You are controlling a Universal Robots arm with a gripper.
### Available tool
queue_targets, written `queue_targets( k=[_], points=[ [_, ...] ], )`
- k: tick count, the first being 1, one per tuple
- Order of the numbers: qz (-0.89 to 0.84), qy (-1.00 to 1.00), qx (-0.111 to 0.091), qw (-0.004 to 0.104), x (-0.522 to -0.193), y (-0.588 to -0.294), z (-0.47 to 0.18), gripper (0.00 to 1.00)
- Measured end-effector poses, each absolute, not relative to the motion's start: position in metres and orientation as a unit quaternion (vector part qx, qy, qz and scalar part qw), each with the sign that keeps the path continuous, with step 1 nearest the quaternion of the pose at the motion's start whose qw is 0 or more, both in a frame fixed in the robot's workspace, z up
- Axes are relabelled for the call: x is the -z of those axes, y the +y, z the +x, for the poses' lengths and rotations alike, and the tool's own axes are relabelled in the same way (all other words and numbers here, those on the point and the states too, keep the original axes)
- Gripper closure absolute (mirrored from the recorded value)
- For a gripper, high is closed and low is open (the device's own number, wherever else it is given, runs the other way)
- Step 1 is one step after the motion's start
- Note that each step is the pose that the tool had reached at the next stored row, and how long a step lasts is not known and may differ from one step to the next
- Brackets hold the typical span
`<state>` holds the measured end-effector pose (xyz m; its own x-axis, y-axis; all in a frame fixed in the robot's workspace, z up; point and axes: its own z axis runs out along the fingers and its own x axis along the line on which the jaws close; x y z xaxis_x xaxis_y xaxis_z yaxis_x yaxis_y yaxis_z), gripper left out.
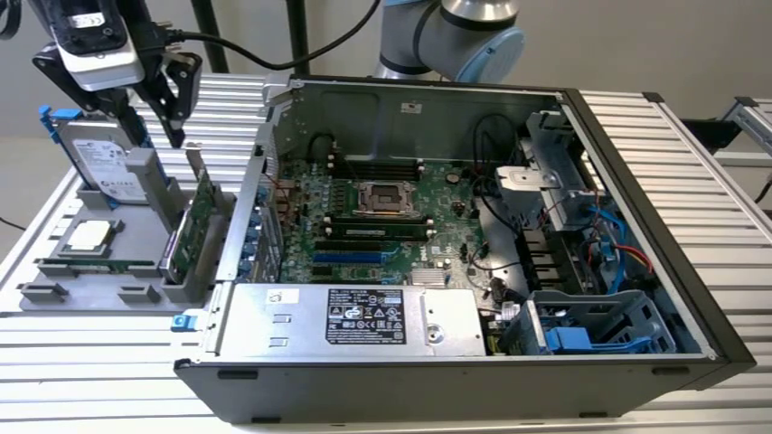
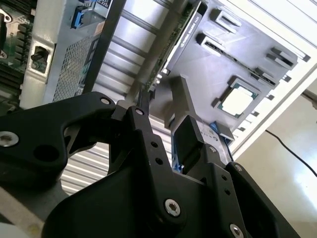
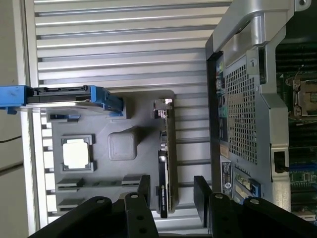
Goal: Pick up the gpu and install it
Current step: 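Pick up the gpu and move the gpu toward the slot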
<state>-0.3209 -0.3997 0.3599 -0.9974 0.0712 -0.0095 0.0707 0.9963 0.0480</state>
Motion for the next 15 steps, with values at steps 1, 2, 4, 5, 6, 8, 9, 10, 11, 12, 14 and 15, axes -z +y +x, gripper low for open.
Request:
queue_targets(
  k=[1,2,4,5,6,8,9,10,11,12,14,15],
  points=[
    [0.035,0.999,-0.024,0.006,-0.3596,-0.3997,-0.3209,0.00],
    [0.036,0.999,-0.024,0.006,-0.3593,-0.3997,-0.3209,0.00],
    [0.036,0.999,-0.024,0.006,-0.3590,-0.3997,-0.3209,0.00],
    [0.035,0.999,-0.024,0.006,-0.3589,-0.3997,-0.3209,0.00],
    [0.035,0.999,-0.024,0.006,-0.3589,-0.3997,-0.3209,0.00],
    [0.035,0.999,-0.024,0.006,-0.3586,-0.3997,-0.3208,0.00],
    [0.035,0.999,-0.024,0.006,-0.3581,-0.3997,-0.3208,0.00],
    [0.035,0.999,-0.024,0.006,-0.3577,-0.3997,-0.3209,0.00],
    [0.035,0.999,-0.024,0.006,-0.3572,-0.3997,-0.3209,0.00],
    [0.035,0.999,-0.024,0.006,-0.3567,-0.3997,-0.3209,0.00],
    [0.035,0.999,-0.024,0.006,-0.3555,-0.3997,-0.3209,0.00],
    [0.035,0.999,-0.024,0.006,-0.3550,-0.3997,-0.3208,0.00]
  ],
)
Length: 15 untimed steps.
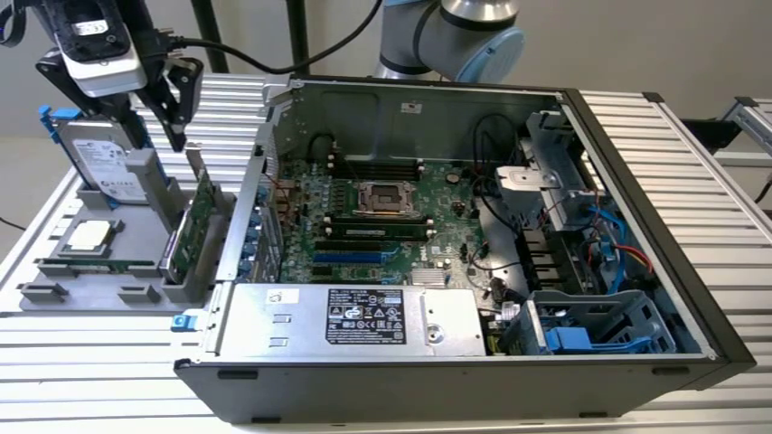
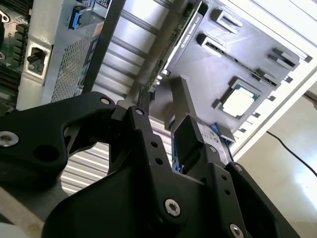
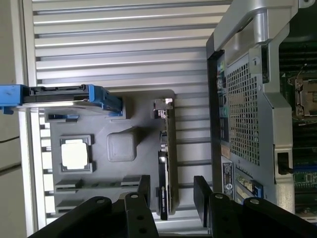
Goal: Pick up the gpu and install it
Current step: 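Pick up the gpu and move the gpu toward the slot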
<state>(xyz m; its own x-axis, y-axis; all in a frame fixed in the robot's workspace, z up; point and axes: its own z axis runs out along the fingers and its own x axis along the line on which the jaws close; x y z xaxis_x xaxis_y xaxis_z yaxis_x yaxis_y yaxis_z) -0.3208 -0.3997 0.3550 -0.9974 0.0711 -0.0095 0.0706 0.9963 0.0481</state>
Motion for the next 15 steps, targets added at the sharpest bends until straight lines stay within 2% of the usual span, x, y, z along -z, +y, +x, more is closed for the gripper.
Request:
queue_targets(
  k=[15],
  points=[
    [0.036,0.999,-0.024,0.005,-0.3464,-0.3998,-0.3210,0.00]
  ],
)
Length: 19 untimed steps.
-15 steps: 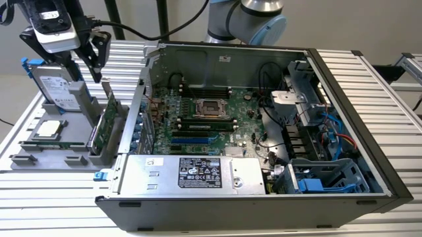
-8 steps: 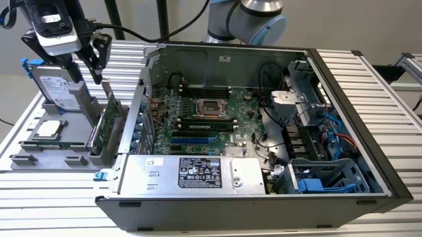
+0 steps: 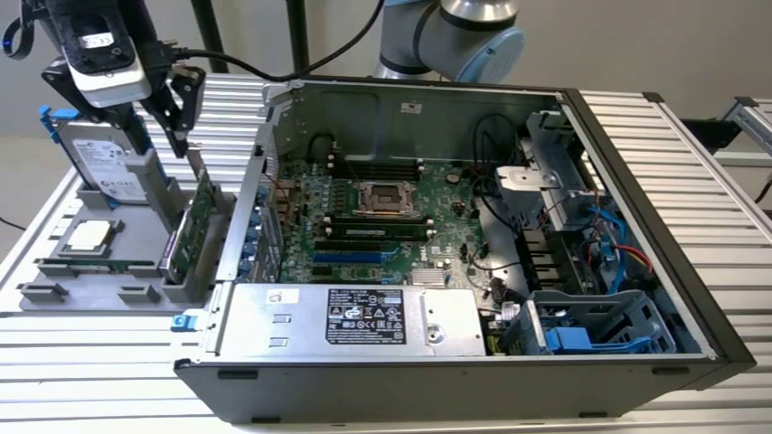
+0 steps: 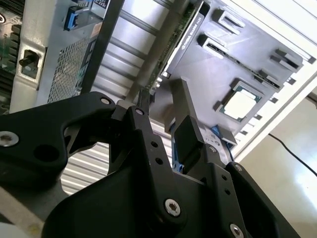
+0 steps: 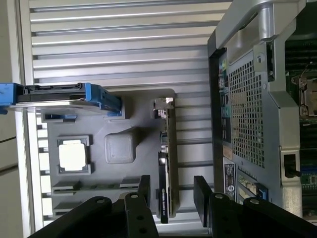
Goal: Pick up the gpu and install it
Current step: 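Pick up the gpu and move the gpu toward the slot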
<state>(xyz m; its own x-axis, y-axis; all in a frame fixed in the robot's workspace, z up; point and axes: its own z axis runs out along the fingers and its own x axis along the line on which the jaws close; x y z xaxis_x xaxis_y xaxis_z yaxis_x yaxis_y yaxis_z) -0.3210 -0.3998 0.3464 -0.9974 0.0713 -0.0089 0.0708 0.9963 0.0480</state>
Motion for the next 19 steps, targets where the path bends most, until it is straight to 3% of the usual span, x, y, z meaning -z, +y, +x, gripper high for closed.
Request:
queue_targets(
  k=[19],
  points=[
    [0.036,0.999,-0.024,-0.002,-0.3374,-0.4062,-0.3209,0.00]
  ],
)
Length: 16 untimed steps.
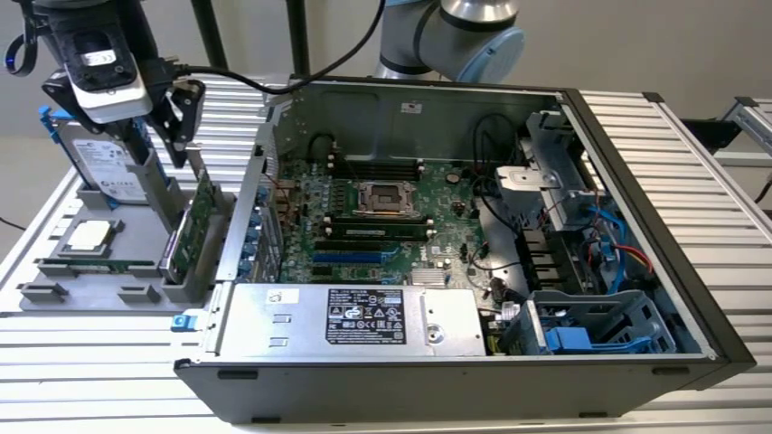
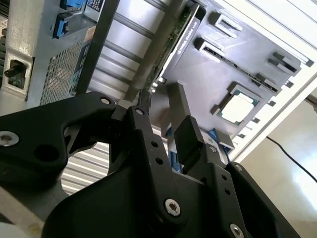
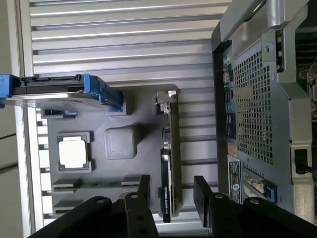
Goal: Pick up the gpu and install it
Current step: 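Pick up the gpu and move the gpu toward the slot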
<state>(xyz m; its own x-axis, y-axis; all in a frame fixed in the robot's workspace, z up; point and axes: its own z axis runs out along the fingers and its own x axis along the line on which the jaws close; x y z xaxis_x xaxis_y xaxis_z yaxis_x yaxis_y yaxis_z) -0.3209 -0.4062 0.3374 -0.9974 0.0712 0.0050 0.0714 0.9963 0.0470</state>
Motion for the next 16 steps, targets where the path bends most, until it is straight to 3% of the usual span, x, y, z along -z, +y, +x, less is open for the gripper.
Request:
queue_targets(
  k=[16],
  points=[
    [-0.036,-0.999,0.023,0.009,-0.3294,-0.4124,-0.3209,0.00]
  ],
)
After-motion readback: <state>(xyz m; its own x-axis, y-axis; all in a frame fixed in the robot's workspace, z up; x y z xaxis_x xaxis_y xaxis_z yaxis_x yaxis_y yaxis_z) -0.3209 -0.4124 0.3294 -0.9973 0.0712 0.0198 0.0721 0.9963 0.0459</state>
